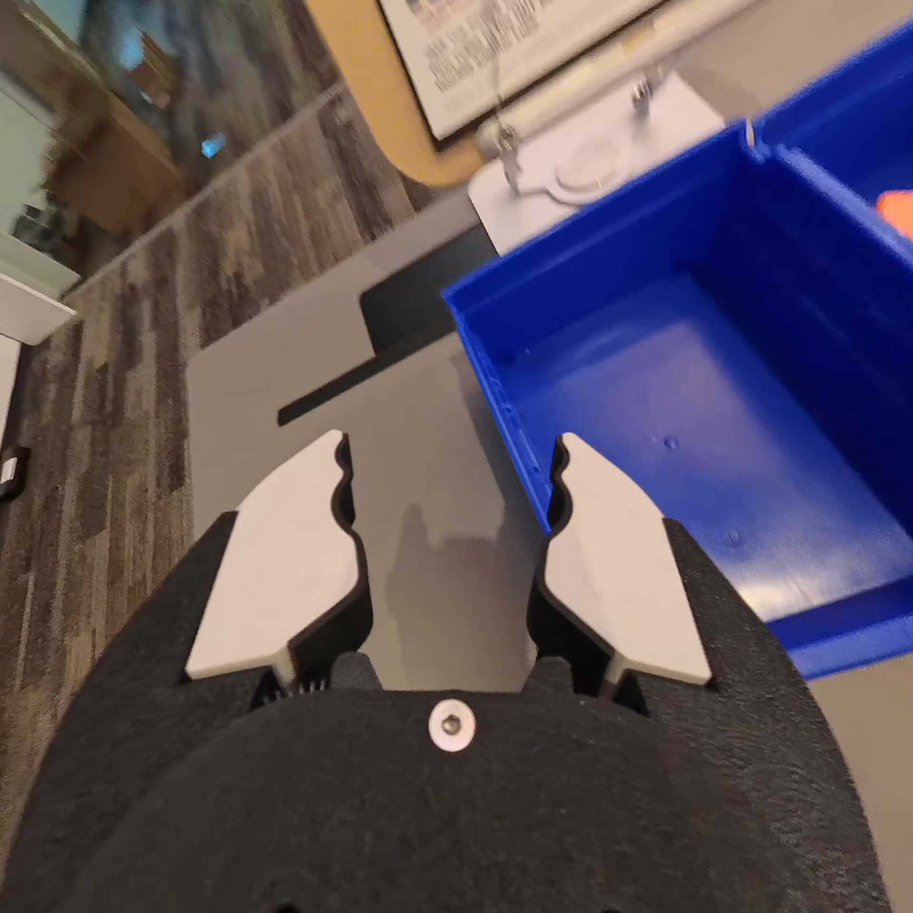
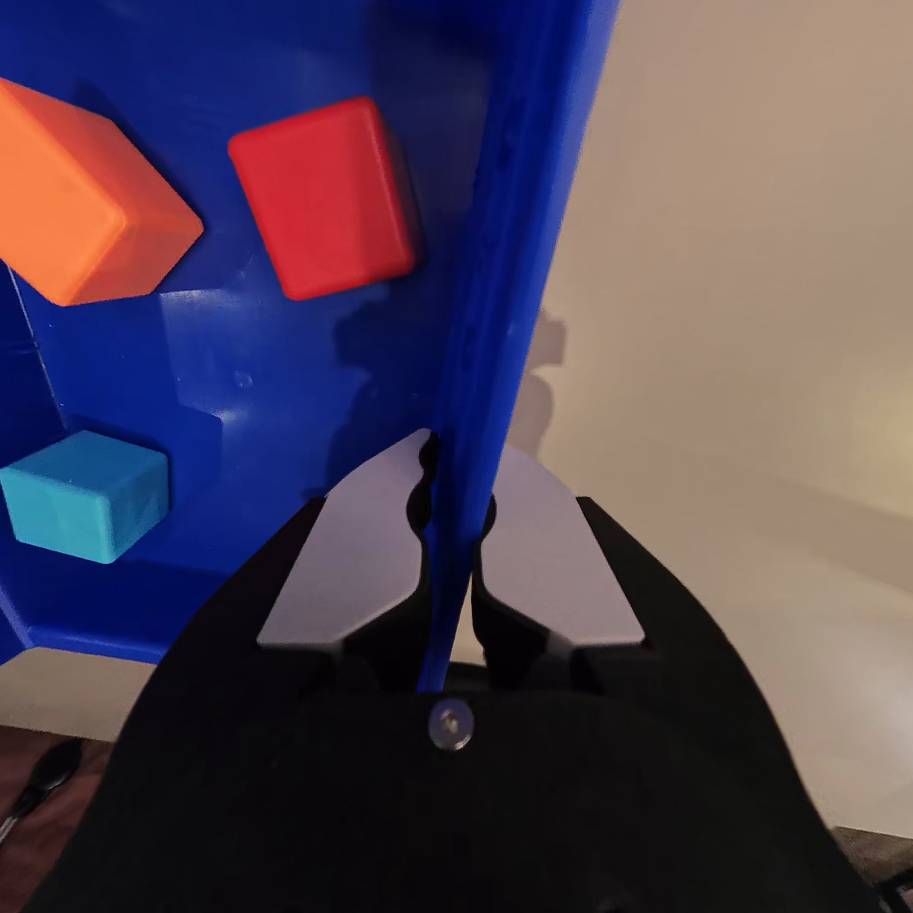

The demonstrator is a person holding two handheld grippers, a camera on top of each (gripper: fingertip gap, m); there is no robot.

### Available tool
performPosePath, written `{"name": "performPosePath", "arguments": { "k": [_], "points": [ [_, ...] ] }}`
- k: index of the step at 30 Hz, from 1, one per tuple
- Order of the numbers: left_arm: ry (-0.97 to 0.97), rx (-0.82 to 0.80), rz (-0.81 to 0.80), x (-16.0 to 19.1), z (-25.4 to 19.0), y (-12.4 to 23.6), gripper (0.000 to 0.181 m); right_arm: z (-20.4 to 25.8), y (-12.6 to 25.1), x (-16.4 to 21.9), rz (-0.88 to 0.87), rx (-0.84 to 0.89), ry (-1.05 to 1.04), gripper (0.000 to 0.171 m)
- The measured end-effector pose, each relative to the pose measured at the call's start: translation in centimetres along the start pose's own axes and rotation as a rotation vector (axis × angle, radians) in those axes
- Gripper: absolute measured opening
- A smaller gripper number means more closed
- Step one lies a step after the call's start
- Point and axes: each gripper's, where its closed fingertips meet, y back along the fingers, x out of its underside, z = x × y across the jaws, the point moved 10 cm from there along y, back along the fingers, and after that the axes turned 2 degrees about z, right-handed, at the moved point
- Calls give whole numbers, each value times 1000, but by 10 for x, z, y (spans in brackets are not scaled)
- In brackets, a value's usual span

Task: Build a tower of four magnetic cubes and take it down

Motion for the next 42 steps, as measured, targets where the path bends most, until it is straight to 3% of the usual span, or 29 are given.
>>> {"name": "performPosePath", "arguments": {
  "k": [7,17,22,27,30,34,42],
  "points": [
    [124,-103,-172,4,43,26,83,-12,-1,-1,22,-132,-22,8],
    [182,-225,-162,26,91,41,82,-54,10,19,67,-200,-61,8],
    [213,-179,-145,32,99,40,83,-66,37,31,82,-198,-62,8],
    [223,-181,-91,43,110,43,83,-54,94,26,50,-183,-38,8],
    [246,-195,-56,53,122,49,83,-22,131,5,31,-155,16,8],
    [311,-227,-23,72,142,61,79,54,159,-35,36,-165,139,8],
    [493,-327,0,126,189,98,80,271,149,-112,94,-275,475,8]
  ]
}}
